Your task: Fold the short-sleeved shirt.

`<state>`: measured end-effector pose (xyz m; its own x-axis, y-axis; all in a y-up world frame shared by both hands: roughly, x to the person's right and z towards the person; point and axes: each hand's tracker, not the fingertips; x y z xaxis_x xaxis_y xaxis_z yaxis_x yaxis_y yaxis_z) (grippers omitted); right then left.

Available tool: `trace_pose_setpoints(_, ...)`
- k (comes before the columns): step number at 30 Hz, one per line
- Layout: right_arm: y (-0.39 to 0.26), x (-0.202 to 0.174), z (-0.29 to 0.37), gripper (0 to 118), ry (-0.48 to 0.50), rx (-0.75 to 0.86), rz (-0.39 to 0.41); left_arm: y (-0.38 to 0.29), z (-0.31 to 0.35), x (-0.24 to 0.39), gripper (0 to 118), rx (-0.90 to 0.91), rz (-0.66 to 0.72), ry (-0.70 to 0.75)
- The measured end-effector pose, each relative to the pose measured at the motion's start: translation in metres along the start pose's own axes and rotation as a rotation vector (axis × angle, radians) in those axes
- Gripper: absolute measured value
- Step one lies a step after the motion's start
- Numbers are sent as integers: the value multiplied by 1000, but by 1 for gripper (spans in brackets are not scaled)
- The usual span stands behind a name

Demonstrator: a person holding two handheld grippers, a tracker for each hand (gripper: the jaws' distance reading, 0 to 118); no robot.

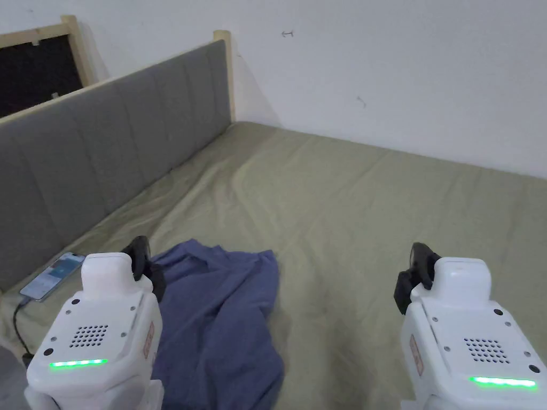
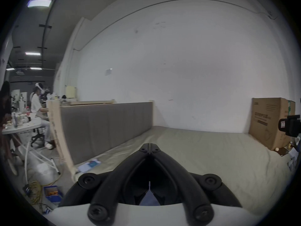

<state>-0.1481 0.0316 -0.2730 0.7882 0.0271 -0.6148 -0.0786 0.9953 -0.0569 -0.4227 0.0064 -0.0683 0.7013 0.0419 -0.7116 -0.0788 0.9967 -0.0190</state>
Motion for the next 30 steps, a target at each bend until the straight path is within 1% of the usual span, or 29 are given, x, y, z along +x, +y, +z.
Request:
trace_pose_setpoints(5,-2,-50,-14,0,117,-14,-4,-5,11,-52,0,-25,-25,91)
trace_pose_setpoints(10,-6,-78,-20,0,176,-28,-5,-13,16,-76,0,-70,-38,125)
trace_pose_setpoints(14,-9,-85,-23,0,196,-34,6,-20,7,-79,0,-133,-52,118)
trace_pose_setpoints(17,-10,-82,-23,0,190,-40,15,-24,-9,-74,0,-213,-51,102)
trace_pose_setpoints(21,-12,-68,-24,0,162,-47,19,-35,-46,-63,2,-454,-9,63)
trace_pose_setpoints(22,-12,-64,-24,0,154,-50,21,-39,-53,-59,11,-488,7,50)
trace_pose_setpoints(23,-14,-58,-24,0,143,-53,24,-44,-63,-54,30,-519,23,32)
trace_pose_setpoints(24,-15,-53,-23,0,130,-56,27,-49,-73,-50,58,-560,34,5)
trace_pose_setpoints(25,-16,-48,-23,0,119,-58,28,-55,-83,-46,93,-602,38,-14)
trace_pose_setpoints(26,-17,-42,-23,0,108,-63,29,-60,-90,-38,109,-643,36,-28)
trace_pose_setpoints(27,-19,-36,-23,0,95,-69,30,-66,-98,-31,113,-652,28,-26)
trace_pose_setpoints(30,-24,-18,-22,0,53,-84,32,-86,-122,-13,113,-708,-35,-52)
